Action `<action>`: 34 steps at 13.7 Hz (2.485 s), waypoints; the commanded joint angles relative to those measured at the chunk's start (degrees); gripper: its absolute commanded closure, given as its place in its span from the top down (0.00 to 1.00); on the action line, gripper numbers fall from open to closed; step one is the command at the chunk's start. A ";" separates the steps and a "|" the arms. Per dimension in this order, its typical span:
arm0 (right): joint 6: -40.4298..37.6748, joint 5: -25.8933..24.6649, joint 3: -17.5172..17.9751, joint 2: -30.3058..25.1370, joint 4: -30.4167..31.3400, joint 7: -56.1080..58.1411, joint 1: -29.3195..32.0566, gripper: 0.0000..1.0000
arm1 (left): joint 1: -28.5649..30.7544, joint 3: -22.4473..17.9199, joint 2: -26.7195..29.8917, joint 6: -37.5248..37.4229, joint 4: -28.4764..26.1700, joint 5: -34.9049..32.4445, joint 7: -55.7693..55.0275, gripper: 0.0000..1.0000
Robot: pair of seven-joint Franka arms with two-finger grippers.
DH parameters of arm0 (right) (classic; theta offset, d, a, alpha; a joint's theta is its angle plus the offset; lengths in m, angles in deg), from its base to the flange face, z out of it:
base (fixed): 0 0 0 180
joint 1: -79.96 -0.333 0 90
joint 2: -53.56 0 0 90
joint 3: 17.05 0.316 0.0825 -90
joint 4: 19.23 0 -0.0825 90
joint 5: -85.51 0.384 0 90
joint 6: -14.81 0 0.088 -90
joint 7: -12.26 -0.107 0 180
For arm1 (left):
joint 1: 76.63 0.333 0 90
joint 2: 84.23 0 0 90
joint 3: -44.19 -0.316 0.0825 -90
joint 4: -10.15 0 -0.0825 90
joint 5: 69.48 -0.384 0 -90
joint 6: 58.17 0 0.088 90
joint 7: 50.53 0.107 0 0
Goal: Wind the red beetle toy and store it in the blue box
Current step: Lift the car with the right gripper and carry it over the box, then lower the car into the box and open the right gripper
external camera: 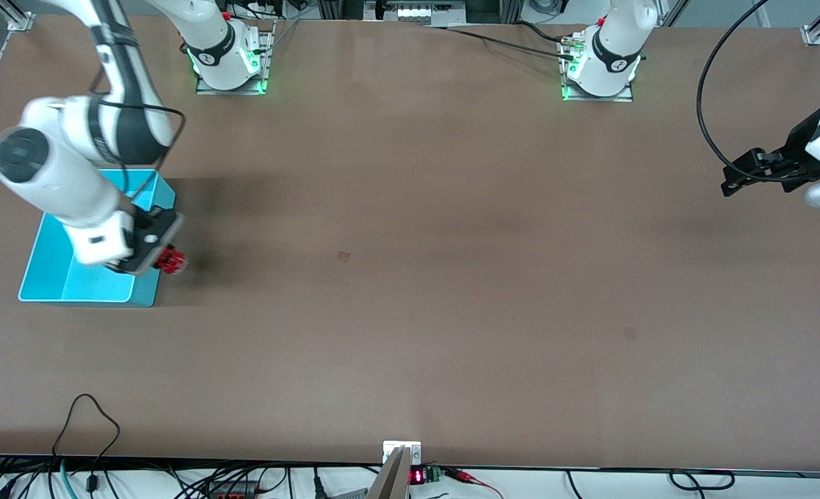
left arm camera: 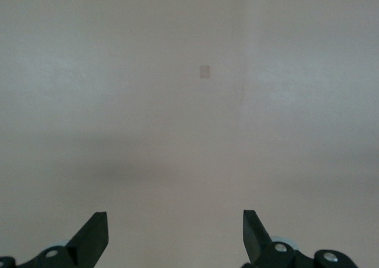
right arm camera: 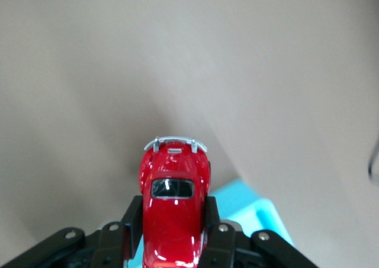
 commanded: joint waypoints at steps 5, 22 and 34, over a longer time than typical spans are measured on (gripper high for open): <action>-5.79 -0.01 -10.94 -6.99 6.68 -17.09 1.30 0.00 | 0.03 1.08 1.01 -0.48 -0.01 1.05 1.38 1.00; 12.93 0.61 -20.28 7.06 19.18 -33.64 2.61 0.00 | 0.12 0.91 1.01 -0.48 -0.01 0.96 1.46 1.00; 14.25 3.77 -19.84 8.66 18.74 -33.11 2.53 1.00 | 0.21 0.99 0.92 -0.30 -0.01 1.05 1.55 1.00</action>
